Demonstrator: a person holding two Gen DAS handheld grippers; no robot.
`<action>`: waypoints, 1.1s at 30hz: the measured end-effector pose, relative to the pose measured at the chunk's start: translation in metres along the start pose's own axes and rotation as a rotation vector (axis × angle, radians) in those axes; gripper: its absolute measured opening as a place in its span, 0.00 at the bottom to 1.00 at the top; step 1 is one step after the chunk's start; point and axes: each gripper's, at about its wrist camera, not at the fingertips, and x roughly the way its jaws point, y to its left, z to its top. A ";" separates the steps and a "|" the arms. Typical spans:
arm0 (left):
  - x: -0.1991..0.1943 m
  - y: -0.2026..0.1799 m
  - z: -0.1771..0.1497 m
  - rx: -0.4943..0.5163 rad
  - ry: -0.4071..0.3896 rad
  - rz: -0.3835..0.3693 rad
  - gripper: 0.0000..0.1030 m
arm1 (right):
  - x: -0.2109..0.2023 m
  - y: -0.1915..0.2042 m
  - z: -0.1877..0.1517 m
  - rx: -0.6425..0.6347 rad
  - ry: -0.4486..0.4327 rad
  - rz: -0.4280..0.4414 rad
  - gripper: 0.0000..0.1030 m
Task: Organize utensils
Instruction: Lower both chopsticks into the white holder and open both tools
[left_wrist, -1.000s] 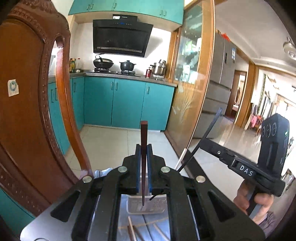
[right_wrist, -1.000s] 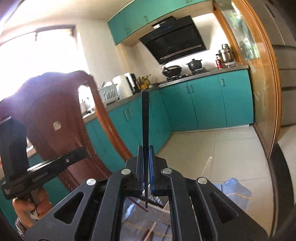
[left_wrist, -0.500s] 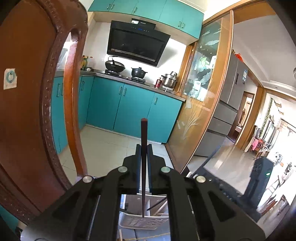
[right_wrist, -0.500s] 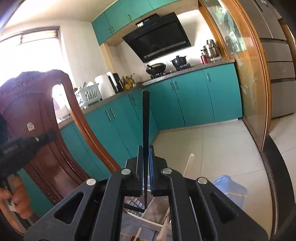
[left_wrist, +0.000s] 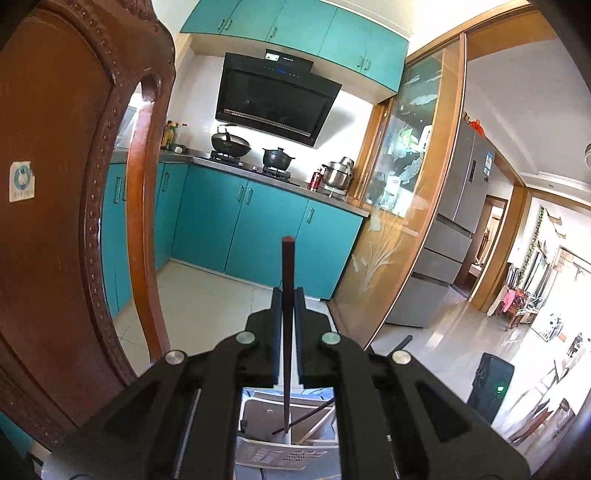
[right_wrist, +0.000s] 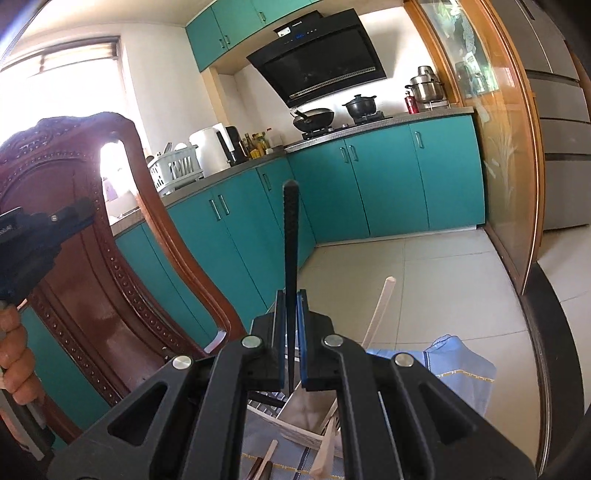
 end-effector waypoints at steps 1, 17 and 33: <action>0.003 -0.002 -0.002 0.010 0.003 0.008 0.07 | -0.002 0.001 0.000 -0.011 -0.004 -0.009 0.06; 0.083 -0.005 -0.076 0.125 0.218 0.133 0.07 | -0.036 0.003 -0.008 -0.090 -0.063 -0.072 0.06; 0.012 -0.007 -0.103 0.263 0.048 0.134 0.21 | -0.074 0.018 -0.032 -0.122 -0.178 -0.006 0.39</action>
